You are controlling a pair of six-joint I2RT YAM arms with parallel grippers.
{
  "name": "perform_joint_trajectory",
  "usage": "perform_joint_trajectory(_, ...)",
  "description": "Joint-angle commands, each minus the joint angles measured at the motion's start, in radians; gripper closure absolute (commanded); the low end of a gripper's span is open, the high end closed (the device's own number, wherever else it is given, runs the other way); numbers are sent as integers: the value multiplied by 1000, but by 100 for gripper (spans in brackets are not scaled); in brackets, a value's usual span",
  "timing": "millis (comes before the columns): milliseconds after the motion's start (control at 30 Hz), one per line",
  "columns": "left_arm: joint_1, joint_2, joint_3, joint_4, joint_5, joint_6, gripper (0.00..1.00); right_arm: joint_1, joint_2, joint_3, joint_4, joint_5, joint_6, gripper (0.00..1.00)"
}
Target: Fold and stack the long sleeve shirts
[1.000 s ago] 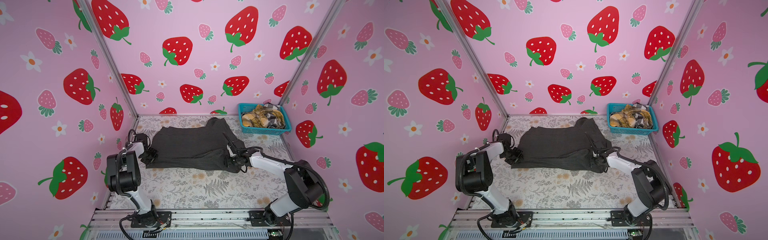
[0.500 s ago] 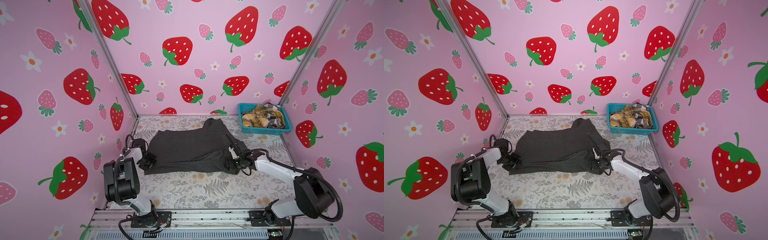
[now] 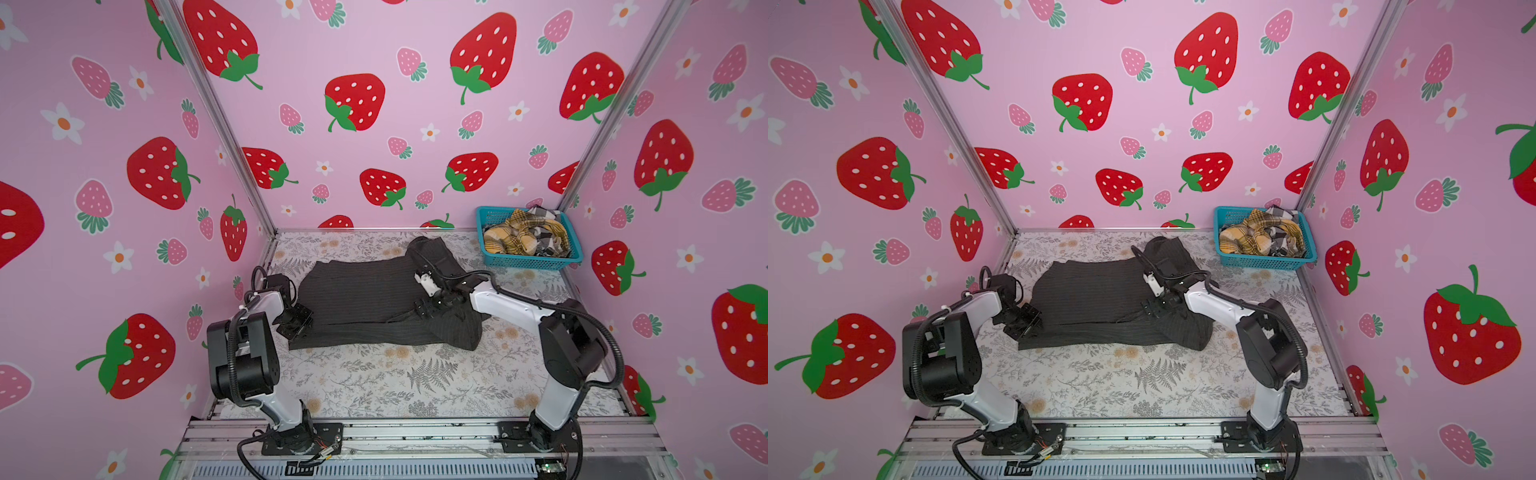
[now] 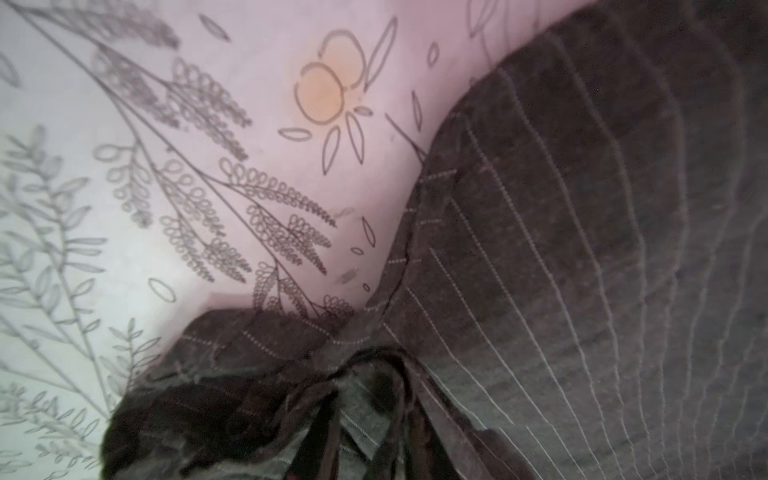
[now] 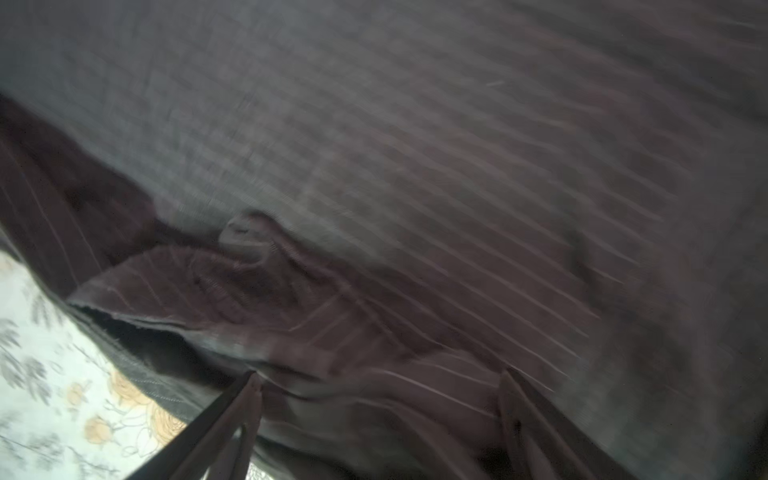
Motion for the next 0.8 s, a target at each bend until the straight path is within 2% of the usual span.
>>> perform_joint_trajectory(0, 5, 13, 46, -35, 20, 17, 72, 56, 69, 83, -69, 53, -106, 10)
perform_joint_trajectory(133, 7, 1, 28, -31, 18, 30, 72, 99, 122, 114, -65, 54, -101, 15)
perform_joint_trajectory(200, 7, 7, 30, -33, 24, 35, 72, 109, 143, 119, -63, 77, -89, 22)
perform_joint_trajectory(367, 7, 33, 31, -28, 22, 40, 76, 108, 172, 149, -61, 193, -56, 72)
perform_joint_trajectory(533, 7, 50, 25, -33, 7, 48, 82, 71, 139, 195, -72, 315, -5, 94)
perform_joint_trajectory(633, 7, 51, 20, -38, -9, 46, 85, 30, 95, 219, -86, 311, 60, 99)
perform_joint_trajectory(767, 7, 38, 20, -47, -26, 46, 86, 13, 26, 209, -43, 276, 62, 99)
